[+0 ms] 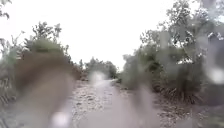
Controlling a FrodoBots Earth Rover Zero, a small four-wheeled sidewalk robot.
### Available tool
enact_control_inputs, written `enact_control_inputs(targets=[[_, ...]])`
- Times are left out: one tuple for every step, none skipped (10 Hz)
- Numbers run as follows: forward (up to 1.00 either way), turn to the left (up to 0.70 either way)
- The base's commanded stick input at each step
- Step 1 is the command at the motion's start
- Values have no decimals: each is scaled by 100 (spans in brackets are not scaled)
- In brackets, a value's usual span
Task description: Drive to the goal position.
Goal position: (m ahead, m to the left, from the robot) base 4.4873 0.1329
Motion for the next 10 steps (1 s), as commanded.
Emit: enact_control_inputs(targets=[[45,0],[45,0],[45,0],[45,0],[45,0],[45,0],[45,0],[45,0],[45,0],[45,0]])
